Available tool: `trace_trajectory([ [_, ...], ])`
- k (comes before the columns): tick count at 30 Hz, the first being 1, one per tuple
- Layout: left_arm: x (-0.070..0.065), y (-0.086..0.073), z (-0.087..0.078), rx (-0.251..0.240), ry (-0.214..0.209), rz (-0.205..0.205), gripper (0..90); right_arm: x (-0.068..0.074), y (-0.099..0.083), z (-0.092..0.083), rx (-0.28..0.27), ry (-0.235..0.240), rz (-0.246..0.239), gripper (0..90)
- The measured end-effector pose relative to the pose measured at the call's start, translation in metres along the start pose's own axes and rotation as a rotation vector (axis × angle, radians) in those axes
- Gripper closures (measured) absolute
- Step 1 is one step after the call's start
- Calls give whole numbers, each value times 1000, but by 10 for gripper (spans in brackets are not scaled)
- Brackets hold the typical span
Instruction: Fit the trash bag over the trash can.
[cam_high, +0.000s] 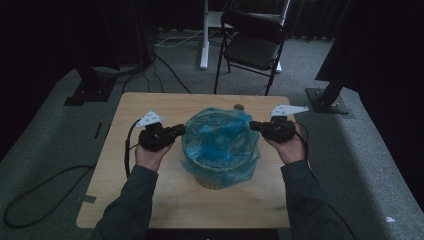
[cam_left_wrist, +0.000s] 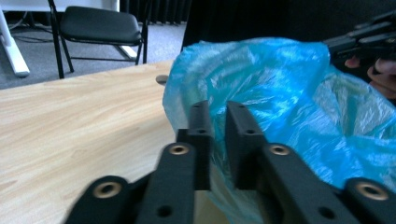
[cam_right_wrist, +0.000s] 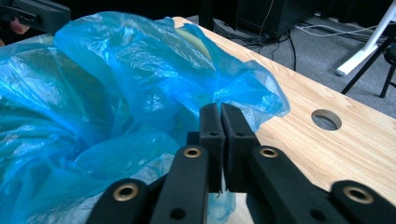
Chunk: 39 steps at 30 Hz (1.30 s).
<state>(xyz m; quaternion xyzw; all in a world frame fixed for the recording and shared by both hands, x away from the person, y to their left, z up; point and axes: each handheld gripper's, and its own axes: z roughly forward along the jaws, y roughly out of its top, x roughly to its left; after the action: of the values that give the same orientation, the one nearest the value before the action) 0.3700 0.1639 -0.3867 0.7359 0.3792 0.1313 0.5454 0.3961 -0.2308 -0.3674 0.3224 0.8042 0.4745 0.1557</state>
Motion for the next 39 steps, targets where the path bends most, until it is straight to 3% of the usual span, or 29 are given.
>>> trace_trajectory([
  [2,1,2,3,-2,4,4,891,-4,2,4,6,-7,6,895],
  [10,13,7,19,4,39,-17,896,-17,3,19,19,-10,46,897],
  [17,25,-3,34,47,55,-56,896,-28,-4,32,50,-15,99,897],
  [23,29,-12,39,79,49,-77,896,-35,-12,33,74,-42,122,898],
  [31,28,-16,47,95,29,-68,895,-46,-24,26,94,-106,171,898],
  [36,34,-22,47,120,67,-77,896,-44,-23,26,83,-99,166,898],
  [37,40,-28,45,131,87,-101,896,-39,-22,27,81,-82,140,897],
  [39,44,-31,44,135,88,-118,896,-37,-21,28,81,-76,129,897],
])
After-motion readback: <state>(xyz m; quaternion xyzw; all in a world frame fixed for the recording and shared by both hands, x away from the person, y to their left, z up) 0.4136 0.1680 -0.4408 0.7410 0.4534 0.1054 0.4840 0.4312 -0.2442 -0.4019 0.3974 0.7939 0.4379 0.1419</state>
